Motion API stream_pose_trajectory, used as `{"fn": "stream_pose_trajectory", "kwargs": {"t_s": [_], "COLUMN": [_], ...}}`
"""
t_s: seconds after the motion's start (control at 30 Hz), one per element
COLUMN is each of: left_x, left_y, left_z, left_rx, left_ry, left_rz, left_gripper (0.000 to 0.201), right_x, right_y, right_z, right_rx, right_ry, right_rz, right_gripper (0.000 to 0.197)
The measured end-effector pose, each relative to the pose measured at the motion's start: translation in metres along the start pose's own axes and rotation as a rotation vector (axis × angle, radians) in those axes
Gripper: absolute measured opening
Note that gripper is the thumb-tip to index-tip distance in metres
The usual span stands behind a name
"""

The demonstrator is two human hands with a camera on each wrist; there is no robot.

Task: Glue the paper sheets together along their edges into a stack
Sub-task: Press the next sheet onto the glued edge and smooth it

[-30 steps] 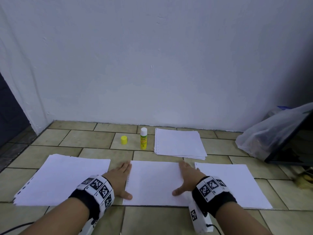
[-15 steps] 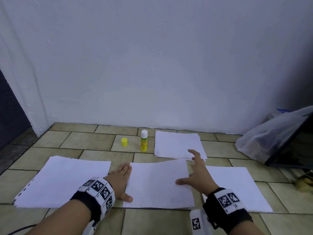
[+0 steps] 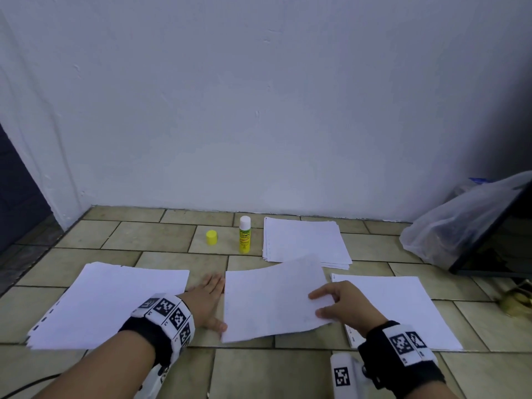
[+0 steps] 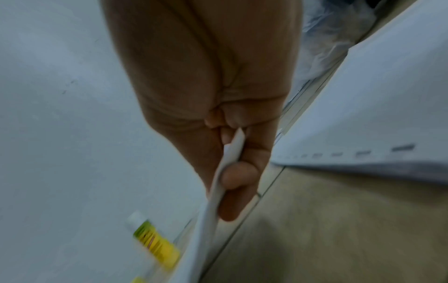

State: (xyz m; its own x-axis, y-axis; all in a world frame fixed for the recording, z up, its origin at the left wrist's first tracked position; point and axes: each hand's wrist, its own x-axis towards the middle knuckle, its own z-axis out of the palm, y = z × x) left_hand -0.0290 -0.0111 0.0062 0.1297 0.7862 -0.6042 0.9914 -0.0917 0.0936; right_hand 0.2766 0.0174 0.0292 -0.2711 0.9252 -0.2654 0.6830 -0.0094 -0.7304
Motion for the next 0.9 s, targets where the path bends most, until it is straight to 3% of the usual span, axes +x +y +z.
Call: {"fn": "stream_pose_trajectory", "kwargs": {"t_s": [0.17,0.37,0.6,0.9], "left_x": [0.000,0.004,0.005,0.012], "left_y": [0.004,0.011,0.024,0.019], "left_z": [0.001,0.000,-0.004,0.000], "left_rx": [0.065,0.120,0.169,0.157], "left_ry": [0.021,0.032,0.051,0.027], "left_rz": [-0.022,-0.084,-0.145,-0.146], "left_gripper": [0.109,0.111,0.116,0.116], "right_x": [-0.011,0.007,0.084,0.136], "right_y": [0.007,0.009,0.001,-0.014], "right_z": [-0.038,-0.072,-0.077,-0.063], "right_rx": [0.159,0.295,0.049,-0.382], "right_ry": [0.036,0.282,0.407,0.207], "right_rz": [-0.039,-0.087,0.036,0.172], "right_gripper": [0.033,0.035,0.036,0.033]}}
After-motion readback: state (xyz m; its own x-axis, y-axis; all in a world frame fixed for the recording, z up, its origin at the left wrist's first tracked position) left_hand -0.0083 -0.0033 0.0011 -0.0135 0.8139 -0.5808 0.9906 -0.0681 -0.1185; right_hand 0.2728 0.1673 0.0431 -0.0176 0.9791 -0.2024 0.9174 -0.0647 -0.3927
